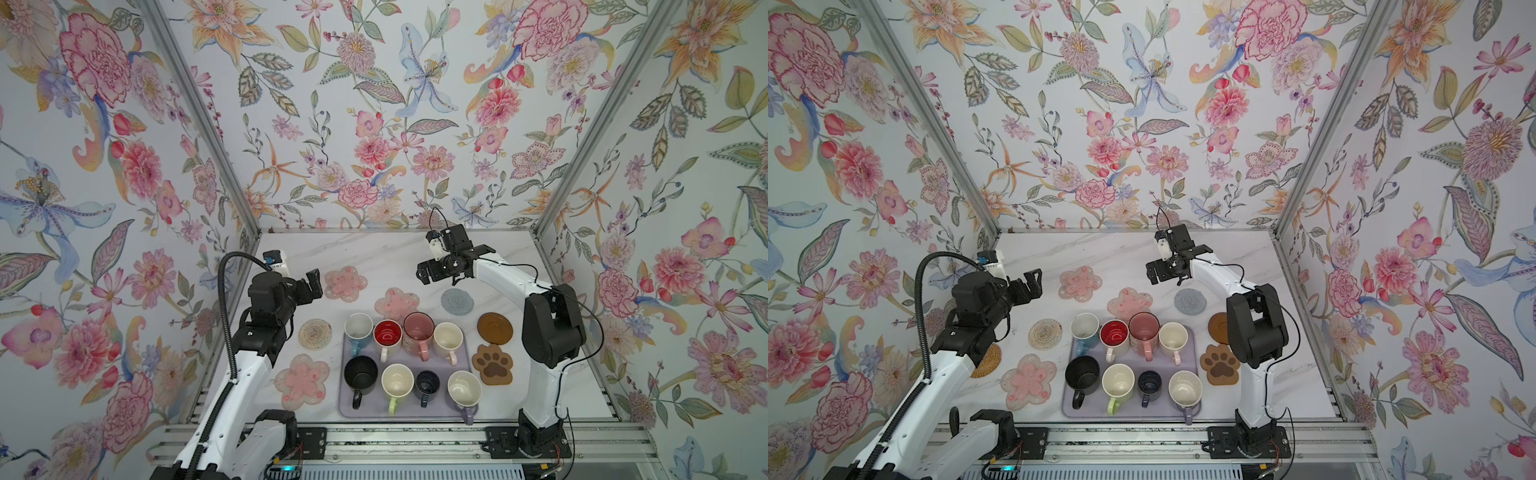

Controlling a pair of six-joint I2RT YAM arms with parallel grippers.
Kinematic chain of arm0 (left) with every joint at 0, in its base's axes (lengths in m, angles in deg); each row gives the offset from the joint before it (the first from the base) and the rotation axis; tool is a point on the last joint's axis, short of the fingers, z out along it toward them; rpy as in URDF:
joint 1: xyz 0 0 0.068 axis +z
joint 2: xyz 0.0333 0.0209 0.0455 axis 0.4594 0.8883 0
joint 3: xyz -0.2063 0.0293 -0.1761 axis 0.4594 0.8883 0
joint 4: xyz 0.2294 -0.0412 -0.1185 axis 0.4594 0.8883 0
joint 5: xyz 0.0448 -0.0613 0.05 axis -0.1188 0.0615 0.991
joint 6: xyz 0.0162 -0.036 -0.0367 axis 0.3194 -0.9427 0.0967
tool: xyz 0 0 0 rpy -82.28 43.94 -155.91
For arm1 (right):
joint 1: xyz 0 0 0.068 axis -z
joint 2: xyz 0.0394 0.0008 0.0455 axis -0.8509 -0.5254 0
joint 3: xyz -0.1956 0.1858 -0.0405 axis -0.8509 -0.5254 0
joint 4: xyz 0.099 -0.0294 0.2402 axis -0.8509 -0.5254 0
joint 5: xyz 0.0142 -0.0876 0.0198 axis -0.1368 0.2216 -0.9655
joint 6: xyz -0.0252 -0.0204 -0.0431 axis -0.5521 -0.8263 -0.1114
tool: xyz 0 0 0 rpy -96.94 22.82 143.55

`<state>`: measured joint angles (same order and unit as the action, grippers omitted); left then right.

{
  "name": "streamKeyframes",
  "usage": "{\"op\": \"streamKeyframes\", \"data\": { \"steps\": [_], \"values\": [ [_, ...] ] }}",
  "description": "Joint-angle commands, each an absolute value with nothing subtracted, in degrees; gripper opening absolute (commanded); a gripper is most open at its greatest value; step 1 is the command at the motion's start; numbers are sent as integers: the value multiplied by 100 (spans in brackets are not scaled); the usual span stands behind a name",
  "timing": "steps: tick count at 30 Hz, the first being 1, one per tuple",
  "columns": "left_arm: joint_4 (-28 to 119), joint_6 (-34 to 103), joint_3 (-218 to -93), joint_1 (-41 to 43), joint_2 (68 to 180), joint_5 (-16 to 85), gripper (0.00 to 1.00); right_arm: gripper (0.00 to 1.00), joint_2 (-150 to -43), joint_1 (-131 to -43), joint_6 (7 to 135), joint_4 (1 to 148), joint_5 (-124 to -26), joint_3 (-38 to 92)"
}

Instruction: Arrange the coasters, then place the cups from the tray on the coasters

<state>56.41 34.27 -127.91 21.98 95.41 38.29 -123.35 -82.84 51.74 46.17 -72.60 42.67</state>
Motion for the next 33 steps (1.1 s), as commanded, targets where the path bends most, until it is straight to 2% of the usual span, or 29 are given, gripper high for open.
{"op": "streamKeyframes", "data": {
  "steps": [1,10,21,33],
  "values": [
    [5848,3421,-12747,2217,9423,4168,99,99,-12695,-8413,4804,4203,-7156,4765],
    [5934,3447,-12774,2221,9421,4359,99,99,-13523,-8745,4261,3774,-6760,5611],
    [6001,3495,-12774,2224,9437,4524,99,99,-14280,-8942,3884,3331,-6898,6512],
    [6019,3524,-12791,2217,9467,4581,99,99,-14633,-9222,3778,3210,-6729,6760]
  ]
}}
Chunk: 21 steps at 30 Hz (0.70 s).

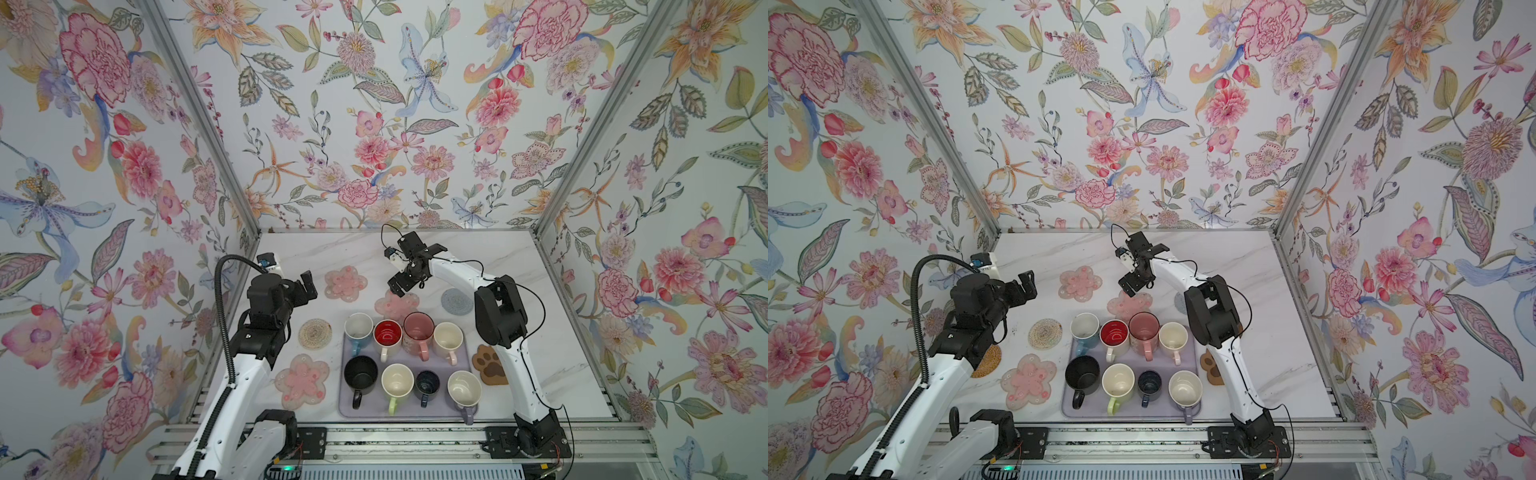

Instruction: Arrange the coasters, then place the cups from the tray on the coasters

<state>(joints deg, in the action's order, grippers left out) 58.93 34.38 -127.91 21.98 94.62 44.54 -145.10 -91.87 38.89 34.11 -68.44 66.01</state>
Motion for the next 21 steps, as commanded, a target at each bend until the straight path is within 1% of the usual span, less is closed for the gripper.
{"op": "streamKeyframes", "data": {
  "steps": [1,21],
  "values": [
    [6020,3528,-12798,2220,9473,4582,99,99,-14651,-9227,3784,3213,-6711,6777],
    [6118,3586,-12825,2218,9531,4753,99,99,-15272,-9147,4075,3206,-5840,7385]
  ]
}}
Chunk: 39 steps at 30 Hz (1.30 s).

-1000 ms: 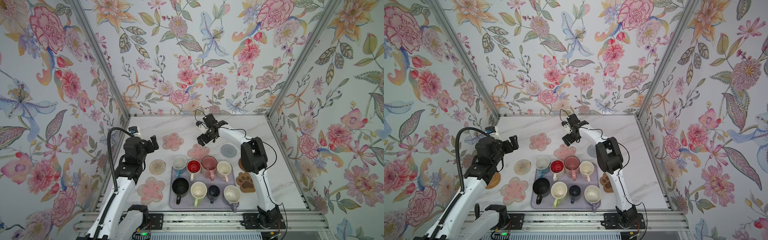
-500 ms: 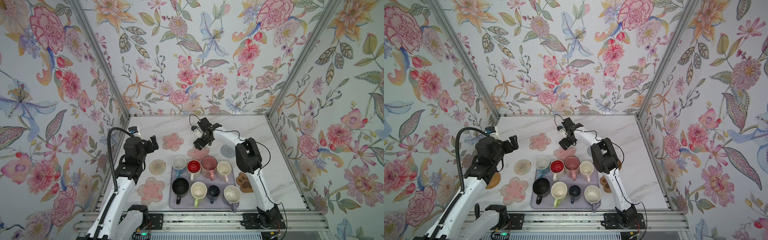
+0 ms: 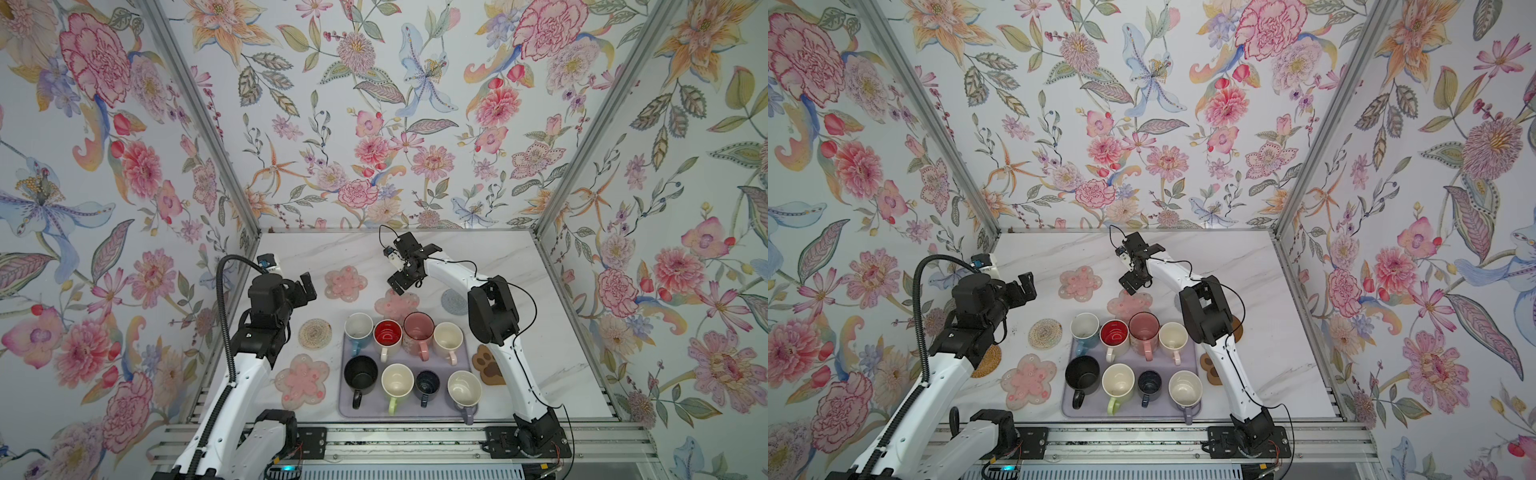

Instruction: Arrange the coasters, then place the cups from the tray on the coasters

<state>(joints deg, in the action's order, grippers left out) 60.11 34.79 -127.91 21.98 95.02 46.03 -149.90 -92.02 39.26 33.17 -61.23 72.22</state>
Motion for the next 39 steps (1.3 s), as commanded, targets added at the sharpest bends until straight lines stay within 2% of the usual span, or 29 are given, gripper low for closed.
{"op": "streamKeyframes", "data": {
  "steps": [1,16,28,34,39],
  "values": [
    [6138,3595,-12831,2218,9542,4770,99,99,-15307,-9137,4108,3206,-5826,7438],
    [6205,3594,-12875,2220,9659,4814,99,99,-16045,-9012,4417,3206,-5657,8584],
    [6279,3622,-12914,2216,9857,4804,99,99,-16727,-8549,4910,3292,-5585,9649],
    [6318,3593,-12956,2218,9948,4705,99,99,-16653,-8326,5224,3528,-5759,9934],
    [6373,3516,-12967,2218,9957,4606,99,99,-15996,-8139,5493,3526,-6060,9835]
  ]
}}
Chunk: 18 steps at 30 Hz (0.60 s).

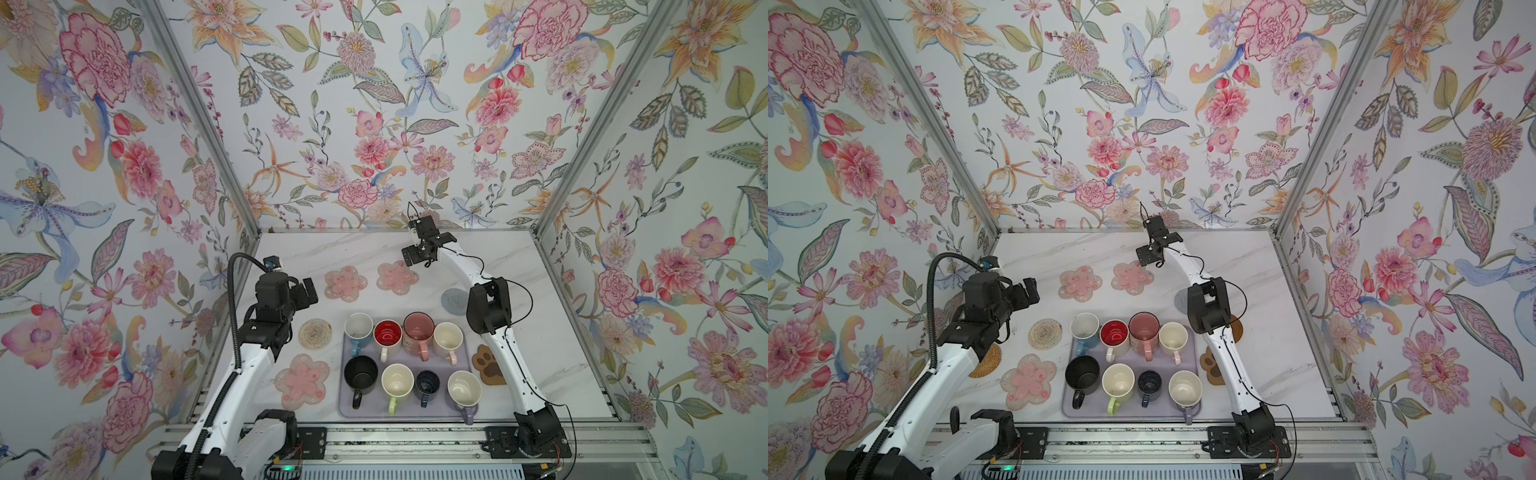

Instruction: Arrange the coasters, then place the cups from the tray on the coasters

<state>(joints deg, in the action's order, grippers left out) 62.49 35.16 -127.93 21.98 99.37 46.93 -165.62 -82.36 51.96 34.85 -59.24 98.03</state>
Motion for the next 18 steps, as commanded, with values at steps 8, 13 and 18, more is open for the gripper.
{"op": "streamKeyframes", "data": {
  "steps": [8,13,18],
  "values": [
    [6554,3311,-12906,2218,9781,4457,99,99,-14428,-8165,5392,3569,-7013,8157],
    [6564,3087,-12689,2211,9608,4403,99,99,-13704,-8450,5113,3703,-7109,6786],
    [6590,2913,-12546,2222,9473,4369,99,99,-13400,-8680,5009,3849,-6914,5980]
  ]
}}
